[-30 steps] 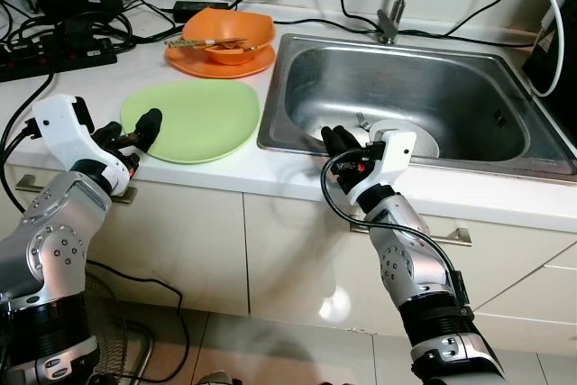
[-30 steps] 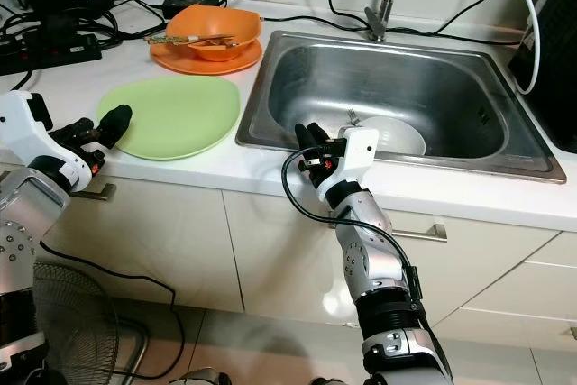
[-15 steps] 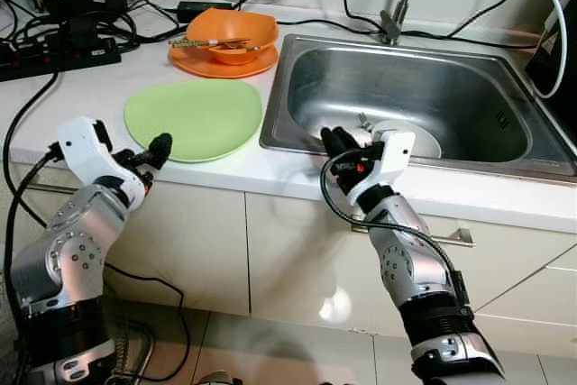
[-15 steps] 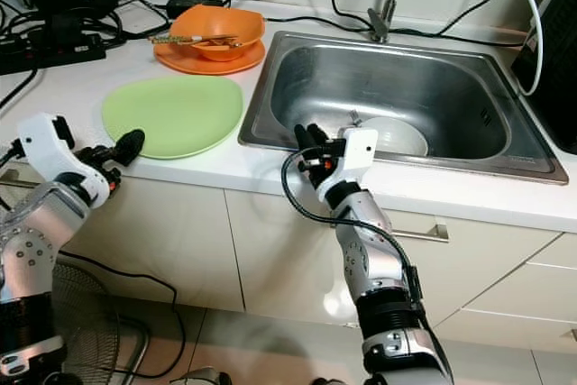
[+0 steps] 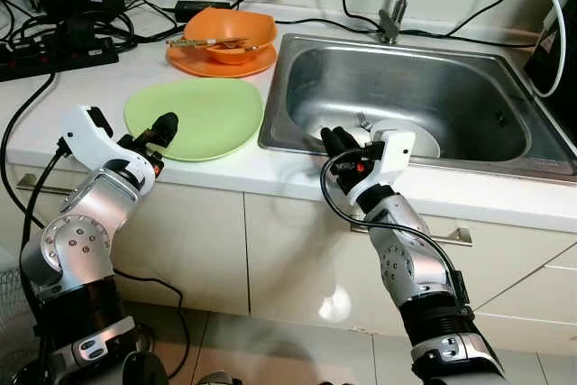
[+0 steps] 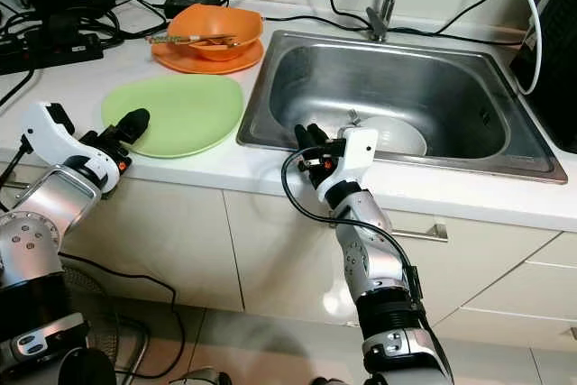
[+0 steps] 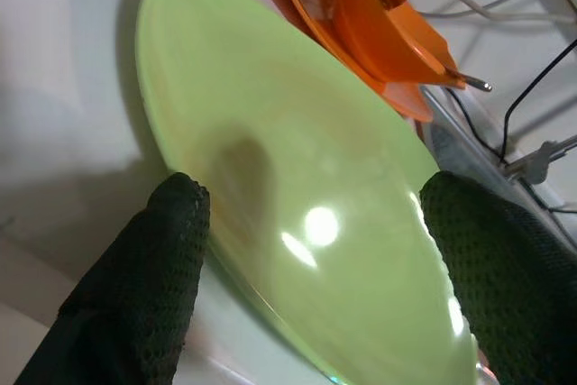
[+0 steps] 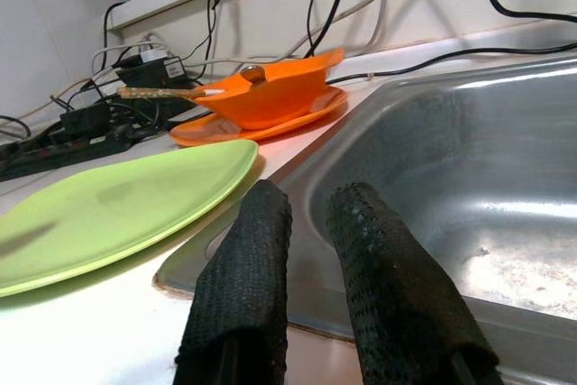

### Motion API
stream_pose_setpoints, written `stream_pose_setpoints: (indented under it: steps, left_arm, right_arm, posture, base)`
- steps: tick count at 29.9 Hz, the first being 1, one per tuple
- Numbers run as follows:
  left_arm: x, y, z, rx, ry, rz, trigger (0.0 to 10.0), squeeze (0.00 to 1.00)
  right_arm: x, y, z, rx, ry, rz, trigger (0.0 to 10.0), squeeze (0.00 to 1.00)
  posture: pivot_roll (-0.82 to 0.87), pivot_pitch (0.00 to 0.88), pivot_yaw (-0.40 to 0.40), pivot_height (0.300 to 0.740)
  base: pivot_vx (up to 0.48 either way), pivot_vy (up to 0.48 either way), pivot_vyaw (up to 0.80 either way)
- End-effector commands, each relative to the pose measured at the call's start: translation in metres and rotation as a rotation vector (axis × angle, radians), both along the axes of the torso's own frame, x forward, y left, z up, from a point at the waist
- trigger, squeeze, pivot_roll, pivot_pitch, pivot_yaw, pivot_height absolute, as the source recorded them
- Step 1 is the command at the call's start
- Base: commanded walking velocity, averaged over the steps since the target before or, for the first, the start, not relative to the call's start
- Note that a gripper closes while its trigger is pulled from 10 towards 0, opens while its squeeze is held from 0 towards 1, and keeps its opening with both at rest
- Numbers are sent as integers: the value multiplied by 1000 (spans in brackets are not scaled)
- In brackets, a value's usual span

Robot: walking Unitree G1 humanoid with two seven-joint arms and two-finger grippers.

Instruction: Kitchen organization

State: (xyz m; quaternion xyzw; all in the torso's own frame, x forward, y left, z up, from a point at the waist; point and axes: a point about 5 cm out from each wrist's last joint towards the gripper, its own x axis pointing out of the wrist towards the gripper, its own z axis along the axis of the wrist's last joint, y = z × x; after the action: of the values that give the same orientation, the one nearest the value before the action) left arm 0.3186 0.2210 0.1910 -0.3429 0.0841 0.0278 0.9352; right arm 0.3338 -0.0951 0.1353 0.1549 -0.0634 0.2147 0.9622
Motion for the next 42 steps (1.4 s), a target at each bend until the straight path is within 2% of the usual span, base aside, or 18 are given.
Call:
stream_pose_setpoints:
  steps: [1,15,16,17,18,19,20,22,23,24,26,30,31,32,34,35,37,42]
  left_arm:
    - [5,-6,11,-27,-18,-20,10000,0]
    - [9,-23,24,-94,-35,-43,10000,0]
    - [7,-17,30,-27,-59,-38,10000,0]
    - [7,-17,30,-27,-59,-38,10000,0]
    - [6,-14,32,29,-64,-36,10000,0]
    - [5,-9,33,135,-58,-32,10000,0]
    - [5,-9,33,135,-58,-32,10000,0]
    - [1,-2,29,400,-16,-42,10000,0]
    - [0,-1,25,484,3,-52,10000,0]
    - [0,-1,25,484,3,-52,10000,0]
    - [-2,0,23,618,10,-63,10000,0]
    - [-2,-12,31,854,-105,-164,10000,0]
    - [-2,-12,31,854,-105,-164,10000,0]
    - [-2,-17,35,957,-178,-212,10000,0]
    - [-3,-23,39,1050,-253,-272,10000,0]
    - [-3,-23,39,1050,-253,-272,10000,0]
    - [-5,-33,44,1178,-350,-342,10000,0]
    - [-4,-45,46,1256,-438,-429,10000,0]
  right_arm:
    - [0,-2,4,-7,-10,-10,10000,0]
    - [0,-3,4,-9,-10,-13,10000,0]
    - [-1,-4,3,-10,-10,-14,10000,0]
    - [-1,-4,3,-10,-10,-14,10000,0]
    - [-1,-4,3,-10,-9,-14,10000,0]
    - [-1,-4,2,-11,-7,-14,10000,0]
    - [-1,-4,2,-11,-7,-14,10000,0]
    - [-1,-2,2,-11,-4,-10,10000,0]
    - [-1,-2,2,-11,-3,-9,10000,0]
    - [-1,-2,2,-11,-3,-9,10000,0]
    - [-1,-1,2,-10,-2,-6,10000,0]
    - [-1,0,2,-10,-1,-3,10000,0]
    - [-1,0,2,-10,-1,-3,10000,0]
    - [-1,0,2,-9,-1,-3,10000,0]
    - [0,0,2,-8,-1,-5,10000,0]
    - [0,0,2,-8,-1,-5,10000,0]
    - [0,-1,2,-8,0,-10,10000,0]
    - [1,-1,2,-6,2,-18,10000,0]
  posture:
    - [125,39,-24,740]
    - [115,37,-18,740]
    - [116,38,-18,740]
    - [116,38,-18,740]
    - [121,38,-18,740]
    - [124,36,-20,740]
    - [124,36,-20,740]
    - [128,37,-21,740]
    - [128,37,-21,740]
    - [128,37,-21,740]
    - [131,40,-24,740]
    - [135,45,-28,740]
    - [135,45,-28,740]
    - [135,45,-28,740]
    - [135,49,-29,740]
    - [135,49,-29,740]
    - [135,52,-26,740]
    - [135,57,-20,740]
  base:
    - [0,0,0]
    - [0,0,0]
    - [0,0,0]
    - [0,0,0]
    - [0,0,0]
    - [0,0,0]
    - [0,0,0]
    - [0,0,0]
    - [0,0,0]
    - [0,0,0]
    - [0,0,0]
    - [0,0,0]
    - [0,0,0]
    - [0,0,0]
    - [0,0,0]
    - [0,0,0]
    - [0,0,0]
    - [0,0,0]
